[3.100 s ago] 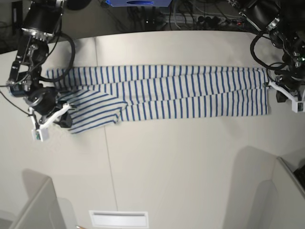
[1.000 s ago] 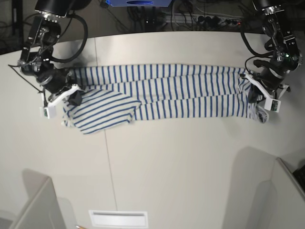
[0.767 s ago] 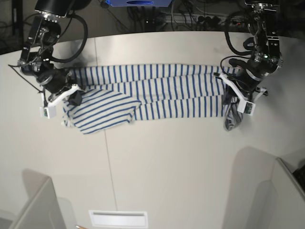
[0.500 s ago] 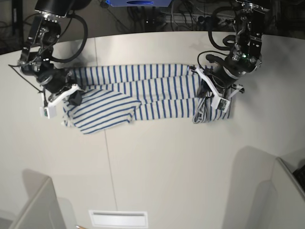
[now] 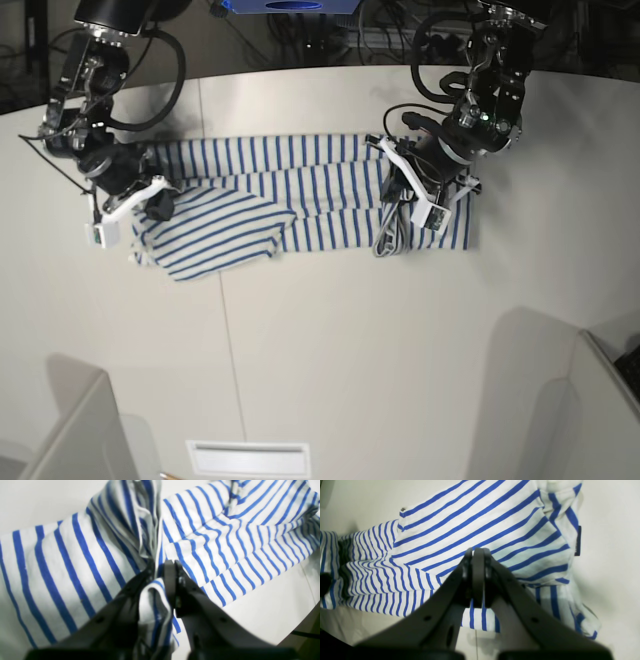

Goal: Fold the T-shirt properly
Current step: 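Move the left gripper along the strip toward the right gripper, then grasp the strip end with the left gripper and fold it toward the middle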

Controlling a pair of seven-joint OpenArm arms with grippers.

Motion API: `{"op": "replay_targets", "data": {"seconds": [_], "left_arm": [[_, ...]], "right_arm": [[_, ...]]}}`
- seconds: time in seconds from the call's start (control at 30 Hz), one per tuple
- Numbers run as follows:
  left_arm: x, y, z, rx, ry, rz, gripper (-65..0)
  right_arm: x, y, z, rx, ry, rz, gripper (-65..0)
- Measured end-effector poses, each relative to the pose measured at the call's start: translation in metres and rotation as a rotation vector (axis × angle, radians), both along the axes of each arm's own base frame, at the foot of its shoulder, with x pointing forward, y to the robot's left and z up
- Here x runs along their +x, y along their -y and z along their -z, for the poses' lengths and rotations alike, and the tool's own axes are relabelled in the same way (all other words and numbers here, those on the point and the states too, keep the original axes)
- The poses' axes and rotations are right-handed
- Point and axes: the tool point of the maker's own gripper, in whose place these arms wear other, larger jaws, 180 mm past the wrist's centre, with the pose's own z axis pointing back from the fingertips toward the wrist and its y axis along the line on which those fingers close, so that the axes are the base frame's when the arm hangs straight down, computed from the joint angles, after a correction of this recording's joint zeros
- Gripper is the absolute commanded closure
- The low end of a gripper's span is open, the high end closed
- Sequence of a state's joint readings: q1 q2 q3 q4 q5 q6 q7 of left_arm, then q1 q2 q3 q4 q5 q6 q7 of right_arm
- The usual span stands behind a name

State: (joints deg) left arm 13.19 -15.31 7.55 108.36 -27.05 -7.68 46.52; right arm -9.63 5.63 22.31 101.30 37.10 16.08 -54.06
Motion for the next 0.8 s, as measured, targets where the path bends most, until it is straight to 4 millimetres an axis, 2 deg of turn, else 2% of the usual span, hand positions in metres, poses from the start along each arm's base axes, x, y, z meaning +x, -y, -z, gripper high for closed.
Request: {"op": "replay_targets", "data": {"seconds": [0.23,0.43,0.63,0.8], "left_arm": [[-0.001,0.003,0.005,-0.014,-0.017,-0.007,0.0],[0.013,0.007,-0.002,-0.023,0.008,-0.01,0.0],[0.013,0.007,-0.002,-0.023,0.007,-0.01,0.0],[0.009,0.02,-0.001,-0.034,0.003,0.024,0.0]], "right_arm": [[0.0,0.0,0.0,0.0,0.0,0.0,0.0],[-0.001,0.0,0.001,-0.001,-0.005,-0.001,0.0],[-0.001,0.0,0.001,-0.001,-0.005,-0.001,0.0],[-0.001,0.0,0.001,0.0,-0.002,-0.001,0.0]]}}
